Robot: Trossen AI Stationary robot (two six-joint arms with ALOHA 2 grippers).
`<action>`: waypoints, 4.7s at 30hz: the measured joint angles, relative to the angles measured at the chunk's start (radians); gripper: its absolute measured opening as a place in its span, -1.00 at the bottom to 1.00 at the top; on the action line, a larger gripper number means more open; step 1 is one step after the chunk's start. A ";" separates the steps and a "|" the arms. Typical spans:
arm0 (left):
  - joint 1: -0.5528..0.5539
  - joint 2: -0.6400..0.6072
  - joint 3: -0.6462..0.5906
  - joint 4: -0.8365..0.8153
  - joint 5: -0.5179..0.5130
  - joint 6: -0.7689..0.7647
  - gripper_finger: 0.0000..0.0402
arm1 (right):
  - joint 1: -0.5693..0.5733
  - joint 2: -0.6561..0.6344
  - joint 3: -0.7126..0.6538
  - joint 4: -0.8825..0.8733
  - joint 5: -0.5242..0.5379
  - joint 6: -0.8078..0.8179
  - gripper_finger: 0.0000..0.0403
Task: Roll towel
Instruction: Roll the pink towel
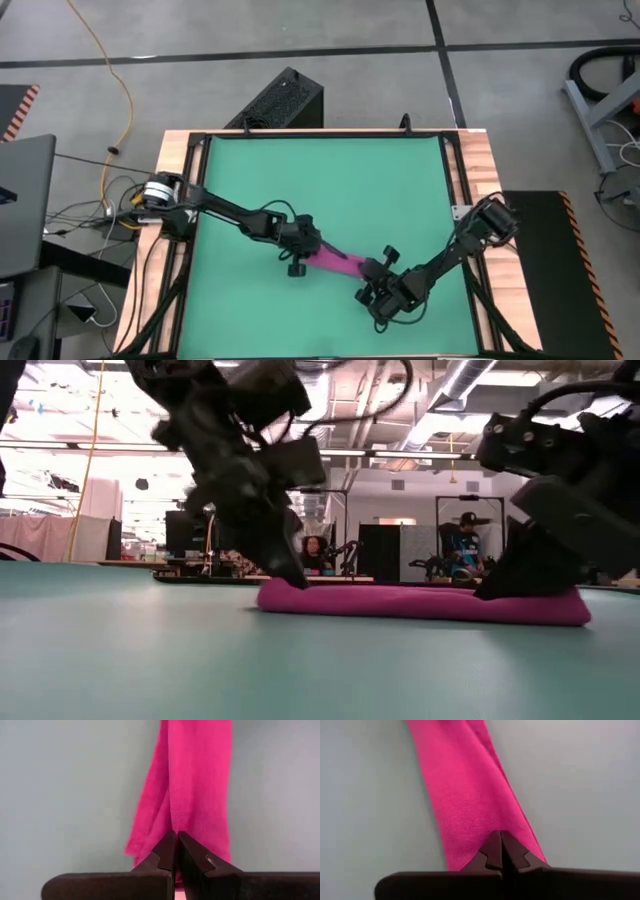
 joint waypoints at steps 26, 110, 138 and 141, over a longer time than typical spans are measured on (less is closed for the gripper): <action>-0.250 -0.215 -0.021 -0.026 -0.665 0.027 -1.00 | -0.032 0.000 -0.003 0.015 -0.014 -0.039 -0.96; 0.004 0.110 -0.566 1.122 -0.147 -0.551 -1.00 | -0.245 0.127 -0.078 0.428 0.191 -0.403 -0.97; 0.141 -0.119 -0.543 1.039 -0.236 -0.030 -1.00 | -0.292 0.126 -0.080 0.483 0.137 -0.553 -0.97; 0.159 -0.046 -0.524 1.066 -0.190 -0.048 -1.00 | -0.294 0.126 -0.081 0.485 0.137 -0.555 -0.97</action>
